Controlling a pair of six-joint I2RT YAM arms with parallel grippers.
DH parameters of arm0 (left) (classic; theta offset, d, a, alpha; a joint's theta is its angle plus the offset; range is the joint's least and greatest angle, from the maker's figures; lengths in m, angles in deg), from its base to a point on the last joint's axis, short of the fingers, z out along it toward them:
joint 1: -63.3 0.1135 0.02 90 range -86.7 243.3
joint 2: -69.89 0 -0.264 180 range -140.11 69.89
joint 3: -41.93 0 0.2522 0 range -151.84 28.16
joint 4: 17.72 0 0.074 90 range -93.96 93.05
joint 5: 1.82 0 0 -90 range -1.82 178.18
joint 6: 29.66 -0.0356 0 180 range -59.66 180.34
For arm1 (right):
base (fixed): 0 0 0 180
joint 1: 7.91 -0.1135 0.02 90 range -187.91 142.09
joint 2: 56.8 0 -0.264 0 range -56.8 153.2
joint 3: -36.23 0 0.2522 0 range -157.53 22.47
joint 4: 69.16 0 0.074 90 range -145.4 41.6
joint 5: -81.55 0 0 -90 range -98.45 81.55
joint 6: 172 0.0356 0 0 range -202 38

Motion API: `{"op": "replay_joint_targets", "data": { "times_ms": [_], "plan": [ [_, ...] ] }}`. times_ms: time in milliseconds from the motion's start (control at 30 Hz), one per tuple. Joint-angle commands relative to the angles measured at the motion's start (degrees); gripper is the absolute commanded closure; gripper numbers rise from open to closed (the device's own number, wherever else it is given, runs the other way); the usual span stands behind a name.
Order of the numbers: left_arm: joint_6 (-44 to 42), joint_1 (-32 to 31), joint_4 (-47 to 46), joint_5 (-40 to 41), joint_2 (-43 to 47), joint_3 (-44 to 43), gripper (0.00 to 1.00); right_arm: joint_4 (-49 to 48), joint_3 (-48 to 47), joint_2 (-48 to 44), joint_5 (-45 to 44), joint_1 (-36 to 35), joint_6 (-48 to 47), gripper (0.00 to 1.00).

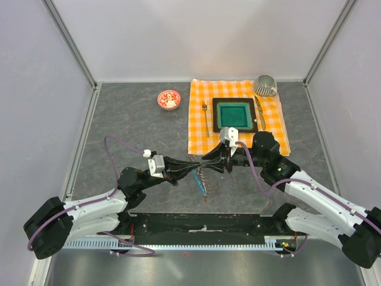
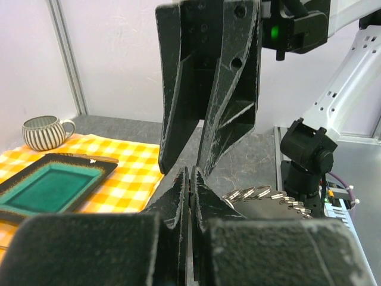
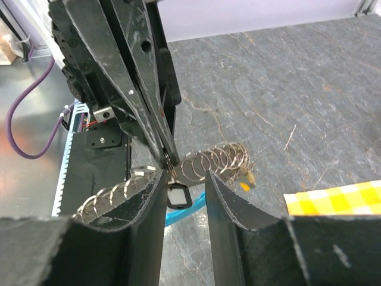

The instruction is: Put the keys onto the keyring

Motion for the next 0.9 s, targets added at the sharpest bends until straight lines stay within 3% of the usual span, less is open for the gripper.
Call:
{"op": "replay_joint_targets", "data": {
  "times_ms": [0, 867],
  "plan": [
    [-2.03, -0.38, -5.77, 1.86, 2.09, -1.51, 0.98, 1.79, 1.16, -1.17, -3.01, -0.41, -0.55, 0.60],
    [-0.10, -0.47, -9.28, -1.57, -0.63, -2.56, 0.98, -4.89, 1.69, 1.38, 4.54, -0.41, 3.50, 0.68]
  ]
}}
